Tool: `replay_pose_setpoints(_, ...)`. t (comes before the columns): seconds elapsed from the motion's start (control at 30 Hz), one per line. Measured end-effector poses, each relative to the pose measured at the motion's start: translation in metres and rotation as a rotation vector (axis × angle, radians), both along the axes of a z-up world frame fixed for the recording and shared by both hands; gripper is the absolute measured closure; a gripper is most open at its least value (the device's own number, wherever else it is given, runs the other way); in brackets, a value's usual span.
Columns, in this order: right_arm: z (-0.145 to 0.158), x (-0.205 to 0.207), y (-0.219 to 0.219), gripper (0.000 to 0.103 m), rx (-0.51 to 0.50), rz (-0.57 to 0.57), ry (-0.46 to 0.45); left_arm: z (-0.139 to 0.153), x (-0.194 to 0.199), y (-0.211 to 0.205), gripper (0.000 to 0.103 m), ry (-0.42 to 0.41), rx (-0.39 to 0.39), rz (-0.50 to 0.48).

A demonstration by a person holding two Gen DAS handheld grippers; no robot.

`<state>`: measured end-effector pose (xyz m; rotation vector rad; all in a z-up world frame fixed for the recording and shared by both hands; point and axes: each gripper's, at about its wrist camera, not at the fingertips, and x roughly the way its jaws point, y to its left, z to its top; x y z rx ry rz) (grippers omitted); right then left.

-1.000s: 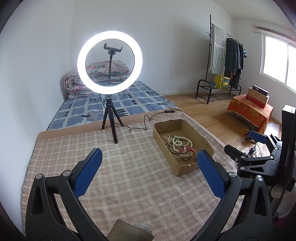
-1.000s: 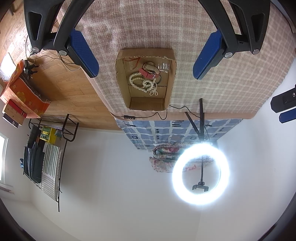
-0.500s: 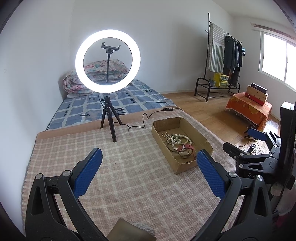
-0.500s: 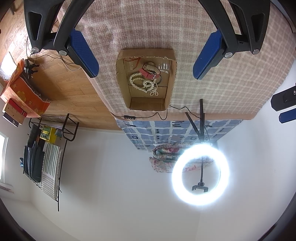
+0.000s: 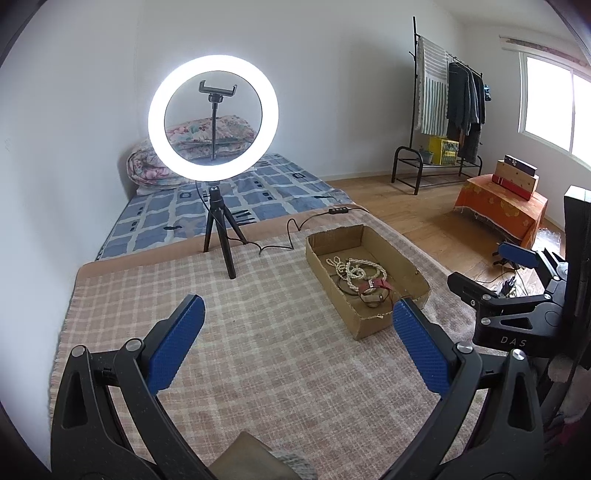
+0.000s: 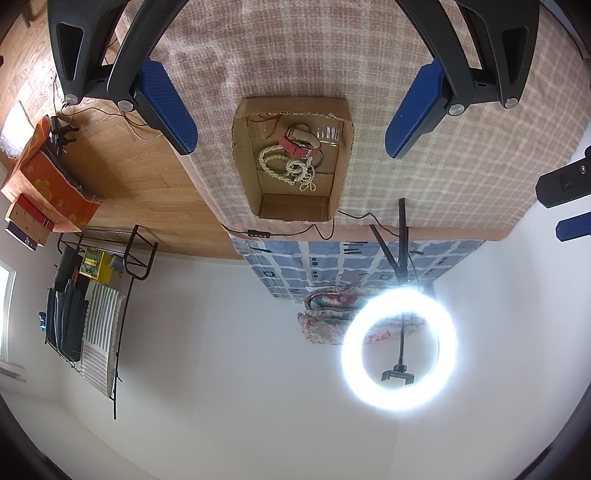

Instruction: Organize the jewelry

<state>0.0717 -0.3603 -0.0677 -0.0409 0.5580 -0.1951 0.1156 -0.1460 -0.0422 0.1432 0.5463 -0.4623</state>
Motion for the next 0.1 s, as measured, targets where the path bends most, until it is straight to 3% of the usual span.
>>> replay_pose_setpoints(0.1, 0.0001, 0.0003, 0.0004, 0.000, 0.000, 0.003, 0.003, -0.0004, -0.0003, 0.0005, 0.000, -0.001, -0.003, 0.000)
